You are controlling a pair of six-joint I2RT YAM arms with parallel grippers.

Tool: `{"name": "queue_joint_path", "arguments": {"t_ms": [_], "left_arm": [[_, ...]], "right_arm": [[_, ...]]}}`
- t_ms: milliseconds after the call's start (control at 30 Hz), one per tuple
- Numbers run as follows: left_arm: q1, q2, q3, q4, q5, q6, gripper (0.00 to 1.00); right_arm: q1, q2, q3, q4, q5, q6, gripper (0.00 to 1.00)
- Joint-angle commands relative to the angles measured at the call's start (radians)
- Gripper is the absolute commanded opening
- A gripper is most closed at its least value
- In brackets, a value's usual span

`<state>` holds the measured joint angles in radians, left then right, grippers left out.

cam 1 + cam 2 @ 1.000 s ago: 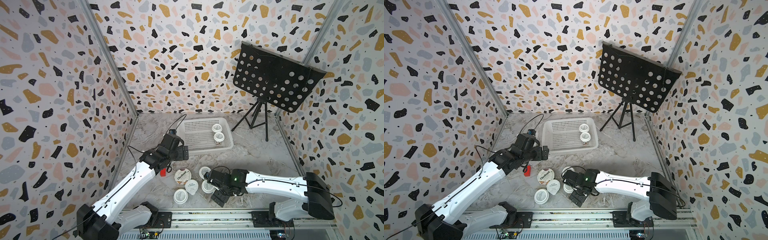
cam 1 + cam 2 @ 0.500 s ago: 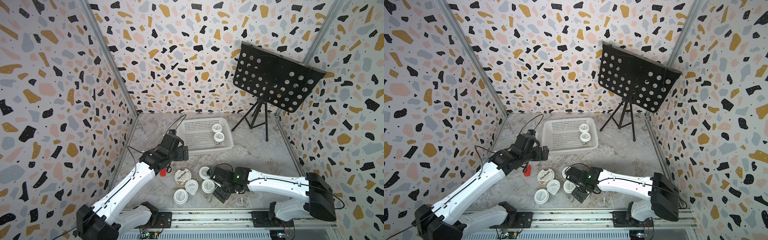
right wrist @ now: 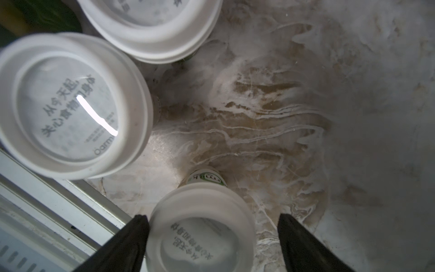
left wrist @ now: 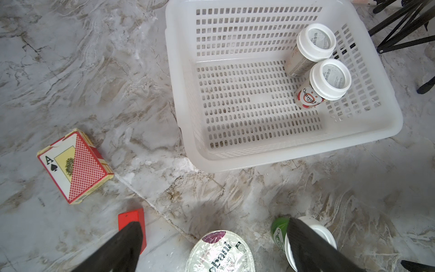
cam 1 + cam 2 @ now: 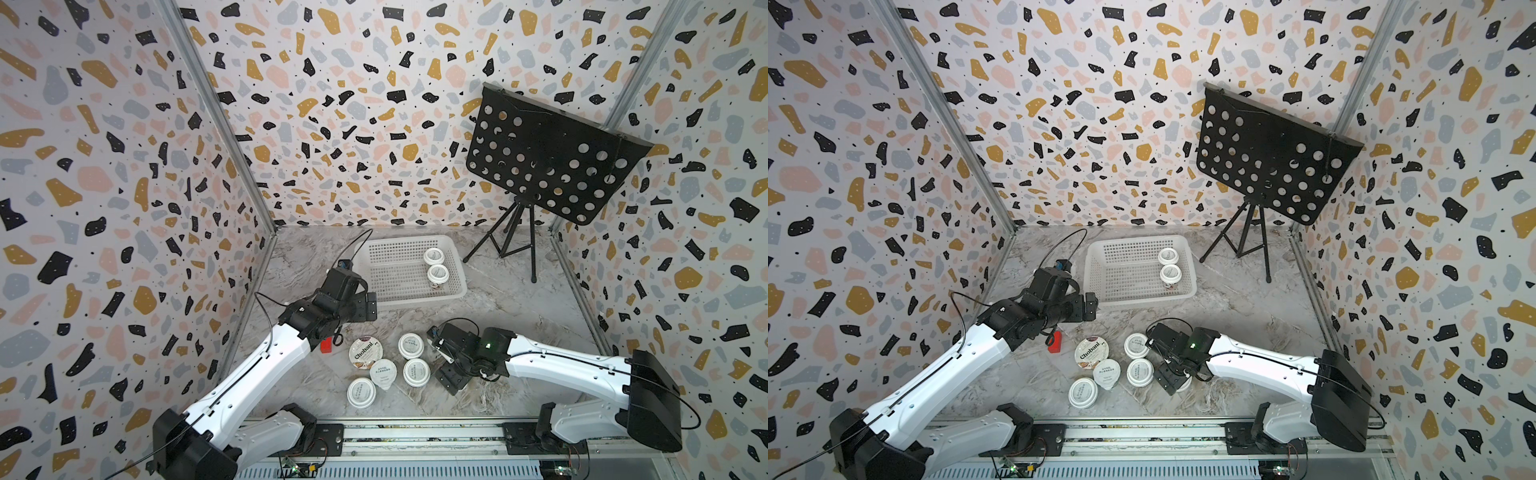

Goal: Put the yogurt in the basket
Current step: Pick up the yogurt from the center of the board.

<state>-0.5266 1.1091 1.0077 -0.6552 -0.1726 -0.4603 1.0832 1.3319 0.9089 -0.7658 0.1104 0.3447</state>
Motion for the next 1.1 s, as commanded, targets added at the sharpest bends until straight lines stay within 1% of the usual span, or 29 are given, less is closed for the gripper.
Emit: {"name": "queue_joint_path", "arguments": {"t_ms": [0, 100, 167, 267, 400, 567, 1067], "left_arm": [[0.003, 0.000, -0.008, 0.006, 0.009, -0.007, 1.00], [0.003, 0.001, -0.008, 0.007, 0.010, -0.008, 1.00], [0.003, 0.002, -0.006, 0.006, 0.011, -0.007, 1.00], [0.002, 0.000, -0.008, 0.006, 0.013, -0.011, 1.00], [0.003, 0.001, -0.006, 0.010, 0.020, -0.010, 1.00], [0.003, -0.004, -0.010, 0.010, 0.016, -0.007, 1.00], [0.003, 0.008, -0.011, 0.010, 0.019, -0.007, 1.00]], "right_arm": [[-0.005, -0.021, -0.011, -0.066, 0.041, 0.040, 0.94], [-0.005, -0.026, 0.022, -0.109, 0.041, 0.109, 1.00], [-0.005, -0.029, 0.054, -0.155, 0.045, 0.179, 1.00], [-0.005, -0.060, 0.058, -0.169, 0.019, 0.230, 1.00], [-0.006, -0.091, 0.041, -0.164, 0.025, 0.210, 1.00], [-0.006, -0.083, 0.063, -0.152, 0.008, 0.194, 1.00], [0.006, -0.003, 0.012, -0.046, -0.003, 0.173, 1.00]]}}
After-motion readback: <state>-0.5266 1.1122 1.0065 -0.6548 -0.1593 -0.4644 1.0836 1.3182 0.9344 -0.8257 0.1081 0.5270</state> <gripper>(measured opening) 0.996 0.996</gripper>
